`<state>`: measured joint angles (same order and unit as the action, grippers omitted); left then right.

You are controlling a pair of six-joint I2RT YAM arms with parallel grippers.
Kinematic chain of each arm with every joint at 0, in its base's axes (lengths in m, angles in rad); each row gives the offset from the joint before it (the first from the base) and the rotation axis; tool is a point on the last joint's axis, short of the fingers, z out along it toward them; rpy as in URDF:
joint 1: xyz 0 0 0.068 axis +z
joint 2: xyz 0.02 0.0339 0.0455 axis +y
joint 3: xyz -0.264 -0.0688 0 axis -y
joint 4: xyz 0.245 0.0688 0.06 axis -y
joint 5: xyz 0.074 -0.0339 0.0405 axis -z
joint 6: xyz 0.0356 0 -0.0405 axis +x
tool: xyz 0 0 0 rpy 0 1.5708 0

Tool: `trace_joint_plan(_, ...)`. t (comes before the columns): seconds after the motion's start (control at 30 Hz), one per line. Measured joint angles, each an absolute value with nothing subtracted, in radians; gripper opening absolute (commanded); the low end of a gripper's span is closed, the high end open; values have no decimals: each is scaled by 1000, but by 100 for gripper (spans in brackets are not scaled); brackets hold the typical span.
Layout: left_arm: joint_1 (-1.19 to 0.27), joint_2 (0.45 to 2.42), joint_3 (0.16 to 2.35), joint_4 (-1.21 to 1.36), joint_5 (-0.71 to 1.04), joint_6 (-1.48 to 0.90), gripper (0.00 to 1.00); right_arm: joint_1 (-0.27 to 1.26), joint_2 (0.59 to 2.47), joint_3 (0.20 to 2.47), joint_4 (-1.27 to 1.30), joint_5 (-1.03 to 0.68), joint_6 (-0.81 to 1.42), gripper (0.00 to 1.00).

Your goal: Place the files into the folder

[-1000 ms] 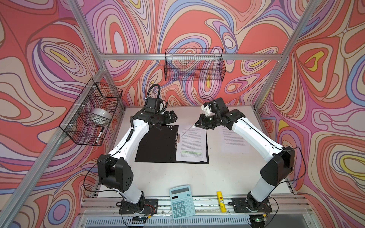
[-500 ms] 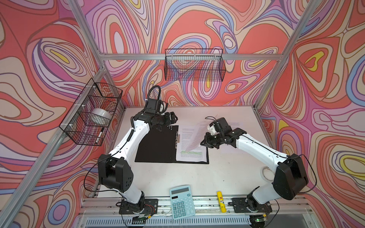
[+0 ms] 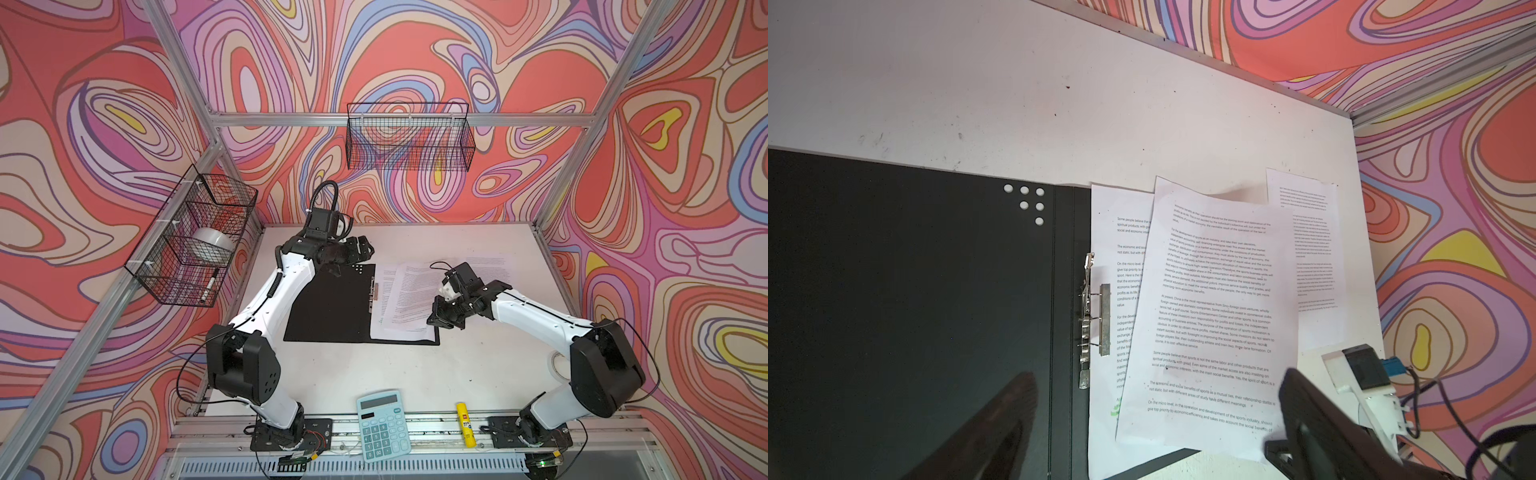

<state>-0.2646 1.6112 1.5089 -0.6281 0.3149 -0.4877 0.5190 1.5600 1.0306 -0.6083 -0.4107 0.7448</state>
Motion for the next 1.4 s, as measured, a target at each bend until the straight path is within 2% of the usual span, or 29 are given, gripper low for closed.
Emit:
trace_joint_plan(0.07, -265, 1611, 1509, -628, 318, -492, 91, 520, 1584, 1032, -634, -392, 732, 38)
trace_joint_plan(0.17, -265, 1611, 1509, -628, 321, -496, 91, 521, 1603, 1044, -689, -358, 717, 45)
trace_joint_plan(0.47, -265, 1613, 1498, -624, 337, -502, 91, 521, 1615, 1167, -837, -242, 692, 51)
trace_joint_plan(0.6, -265, 1620, 1498, -624, 344, -505, 91, 496, 1636, 1190, -818, -220, 678, 51)
trace_joint_plan(0.87, -265, 1623, 1475, -598, 383, -505, 90, 306, 1683, 1075, -588, -354, 670, 51)
trace_joint_plan(1.1, -276, 1639, 1418, -563, 442, -506, 86, 250, 1770, 1063, -424, -498, 656, 51)
trace_joint_plan(1.4, -424, 1775, 1426, -540, 507, -481, 83, 189, 1866, 1060, -298, -616, 652, 51)
